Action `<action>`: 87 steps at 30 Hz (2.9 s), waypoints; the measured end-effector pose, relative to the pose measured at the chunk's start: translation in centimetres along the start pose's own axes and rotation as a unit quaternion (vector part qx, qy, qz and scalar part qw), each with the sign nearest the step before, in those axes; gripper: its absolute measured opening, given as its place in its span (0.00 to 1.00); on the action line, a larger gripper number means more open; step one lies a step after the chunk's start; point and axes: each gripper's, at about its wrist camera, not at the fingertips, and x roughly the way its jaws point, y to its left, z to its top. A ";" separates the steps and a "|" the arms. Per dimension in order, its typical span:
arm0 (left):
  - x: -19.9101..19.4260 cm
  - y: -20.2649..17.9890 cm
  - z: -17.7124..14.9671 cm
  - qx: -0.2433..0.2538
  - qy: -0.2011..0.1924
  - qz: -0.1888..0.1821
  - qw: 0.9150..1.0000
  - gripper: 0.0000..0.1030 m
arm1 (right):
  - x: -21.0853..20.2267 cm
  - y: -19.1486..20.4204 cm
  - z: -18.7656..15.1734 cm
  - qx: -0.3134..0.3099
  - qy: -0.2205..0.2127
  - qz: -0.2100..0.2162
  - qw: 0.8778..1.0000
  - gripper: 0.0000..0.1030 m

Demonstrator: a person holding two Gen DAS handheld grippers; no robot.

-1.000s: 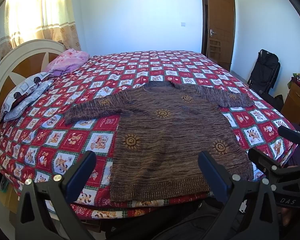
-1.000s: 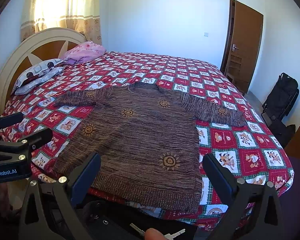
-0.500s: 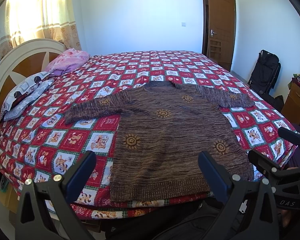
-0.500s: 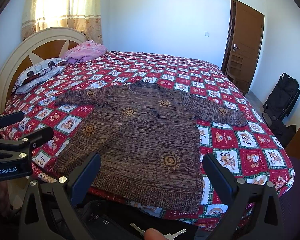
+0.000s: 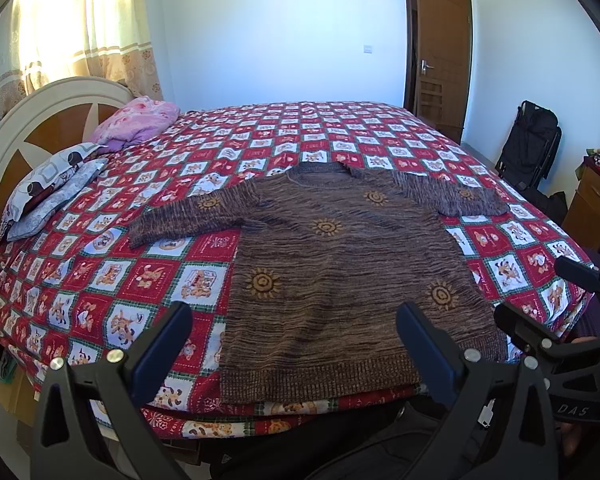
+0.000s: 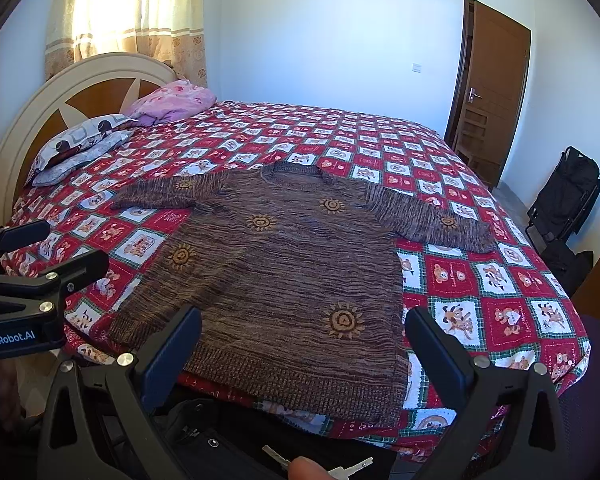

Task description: Fold small clothes

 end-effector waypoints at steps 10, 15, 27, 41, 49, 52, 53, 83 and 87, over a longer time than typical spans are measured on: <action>0.0 0.0 0.0 -0.001 0.000 0.000 1.000 1.00 | 0.0 0.1 0.0 -0.001 0.000 0.001 1.000 0.99; 0.0 0.0 0.0 0.000 0.000 0.000 1.000 1.00 | 0.0 0.1 0.1 -0.001 0.001 0.002 1.000 0.99; 0.0 0.0 0.0 -0.002 0.001 -0.002 1.000 1.00 | 0.1 0.2 0.1 -0.002 0.001 0.004 1.000 0.99; 1.2 0.0 -0.1 -0.002 0.015 -0.028 0.999 1.00 | 1.1 0.1 -0.2 0.002 0.006 0.045 0.999 0.99; 5.6 0.3 0.3 0.015 0.046 -0.043 0.998 1.00 | 7.1 -3.3 -0.5 0.045 0.053 0.098 0.993 0.99; 7.4 1.1 1.4 0.023 0.045 -0.027 0.998 1.00 | 10.2 -5.6 -0.3 0.066 0.069 0.083 0.992 0.99; 8.1 1.4 1.8 0.028 0.040 -0.025 0.998 1.00 | 11.0 -6.5 -0.2 0.074 0.072 0.082 0.991 0.99; 30.4 4.4 9.3 0.028 0.066 0.035 0.997 1.00 | 28.3 -36.0 5.5 0.281 0.110 -0.127 0.945 0.41; 31.6 5.3 9.6 0.011 0.071 0.040 0.997 1.00 | 29.8 -36.8 5.6 0.287 0.121 -0.126 0.942 0.37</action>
